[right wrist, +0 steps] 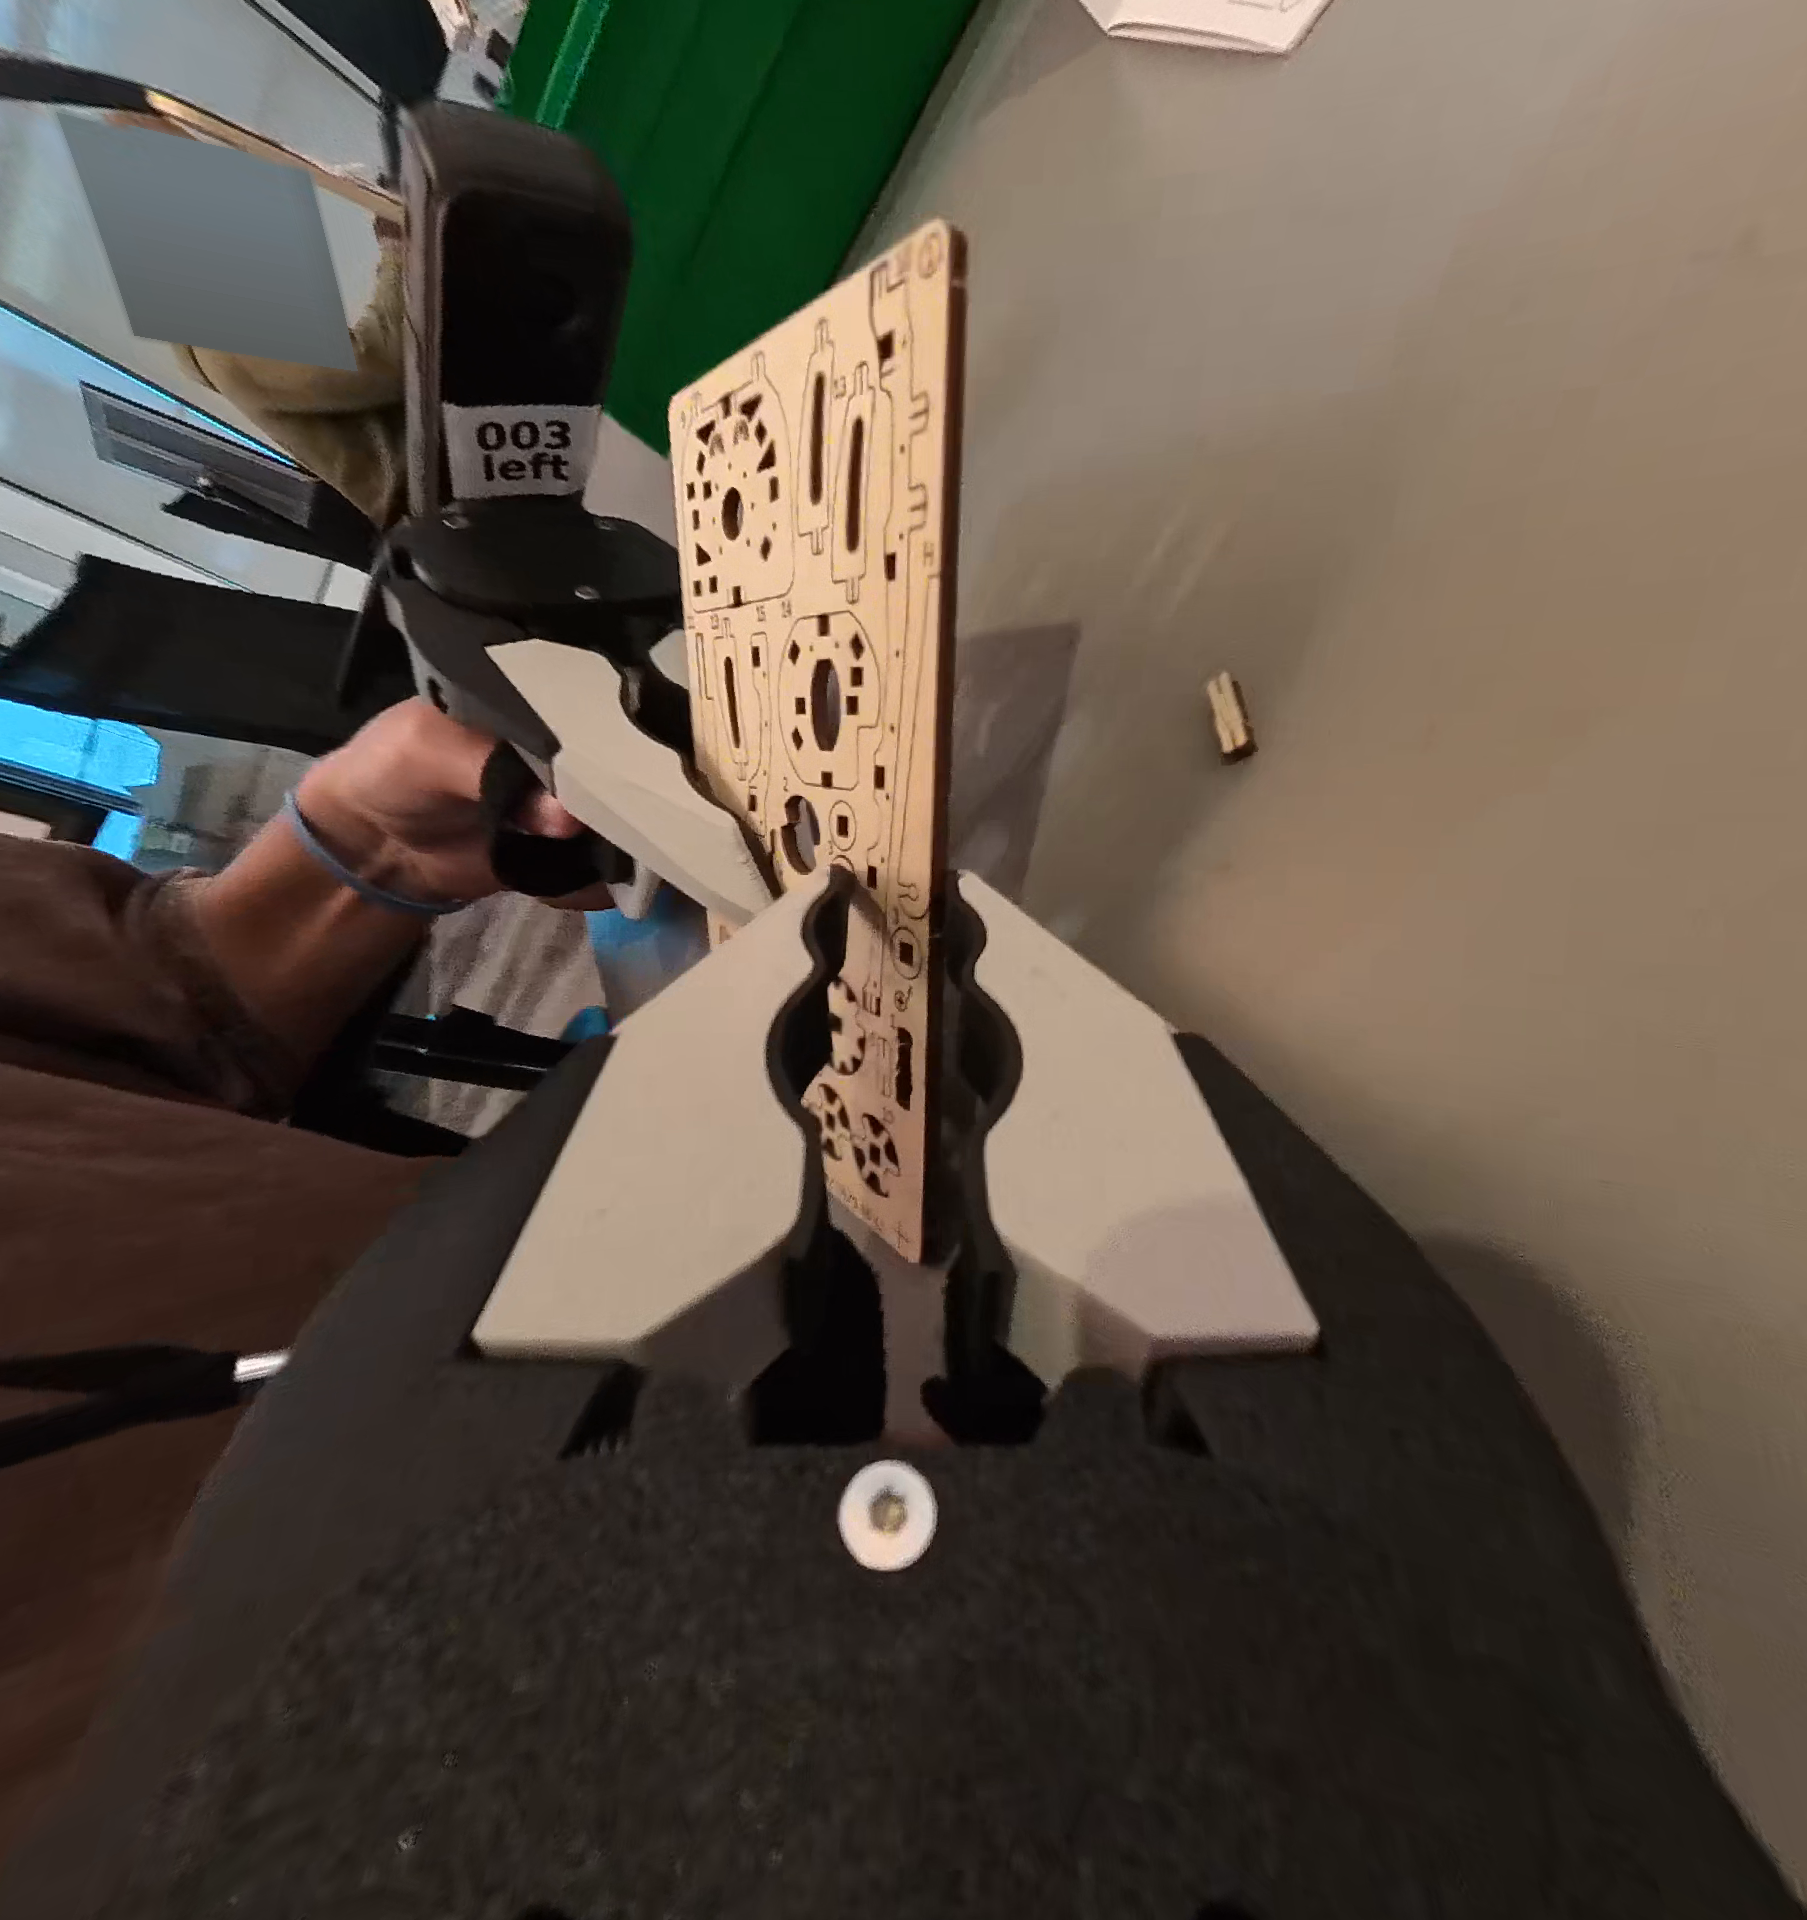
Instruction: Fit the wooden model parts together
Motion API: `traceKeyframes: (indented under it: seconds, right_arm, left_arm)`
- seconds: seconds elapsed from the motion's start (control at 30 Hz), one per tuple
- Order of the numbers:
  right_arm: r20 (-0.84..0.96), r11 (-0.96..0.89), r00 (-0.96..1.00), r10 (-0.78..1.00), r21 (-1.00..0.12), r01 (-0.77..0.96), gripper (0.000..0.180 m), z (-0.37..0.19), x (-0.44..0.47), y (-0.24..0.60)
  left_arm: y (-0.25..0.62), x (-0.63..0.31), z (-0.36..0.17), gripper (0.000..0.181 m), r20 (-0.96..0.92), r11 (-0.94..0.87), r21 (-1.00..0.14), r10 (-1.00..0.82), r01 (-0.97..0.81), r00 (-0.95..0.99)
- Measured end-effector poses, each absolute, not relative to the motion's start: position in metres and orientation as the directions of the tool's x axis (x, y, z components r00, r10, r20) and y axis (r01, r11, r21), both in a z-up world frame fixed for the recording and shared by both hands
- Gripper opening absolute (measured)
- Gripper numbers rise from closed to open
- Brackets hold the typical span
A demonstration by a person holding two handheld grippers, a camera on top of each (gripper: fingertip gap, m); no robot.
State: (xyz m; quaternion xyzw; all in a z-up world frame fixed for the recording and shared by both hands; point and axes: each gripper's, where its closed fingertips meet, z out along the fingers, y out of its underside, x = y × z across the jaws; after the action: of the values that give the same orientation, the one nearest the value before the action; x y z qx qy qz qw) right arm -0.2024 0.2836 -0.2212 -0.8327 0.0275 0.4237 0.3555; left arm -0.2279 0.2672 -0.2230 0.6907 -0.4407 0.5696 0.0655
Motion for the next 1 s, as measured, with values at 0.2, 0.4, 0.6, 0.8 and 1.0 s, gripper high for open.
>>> traceKeyframes:
  seconds: [0.2, 0.4, 0.6, 0.8, 1.0]
  right_arm:
    - [-0.682, -0.740, 0.684, 0.261, -0.596, -0.312, 0.019, -0.221, -0.202, 0.285]
    - [-0.723, -0.753, 0.635, 0.274, -0.571, -0.326, 0.015, -0.220, -0.203, 0.283]
    - [-0.784, -0.760, 0.552, 0.284, -0.535, -0.368, 0.011, -0.215, -0.204, 0.283]
    - [-0.785, -0.771, 0.548, 0.290, -0.531, -0.352, 0.012, -0.217, -0.206, 0.283]
    - [-0.776, -0.767, 0.576, 0.256, -0.526, -0.368, 0.013, -0.221, -0.201, 0.286]
  left_arm:
    - [0.267, -0.227, -0.222, 0.001, 0.842, -0.603, -0.419, -0.537, -0.679, -0.043]
    - [0.267, -0.228, -0.218, 0.018, 0.855, -0.606, -0.416, -0.514, -0.678, -0.065]
    - [0.277, -0.221, -0.218, 0.014, 0.855, -0.650, -0.416, -0.517, -0.636, -0.030]
    - [0.281, -0.218, -0.207, 0.013, 0.892, -0.703, -0.392, -0.448, -0.593, -0.058]
    - [0.277, -0.221, -0.206, 0.027, 0.923, -0.723, -0.334, -0.382, -0.605, -0.052]
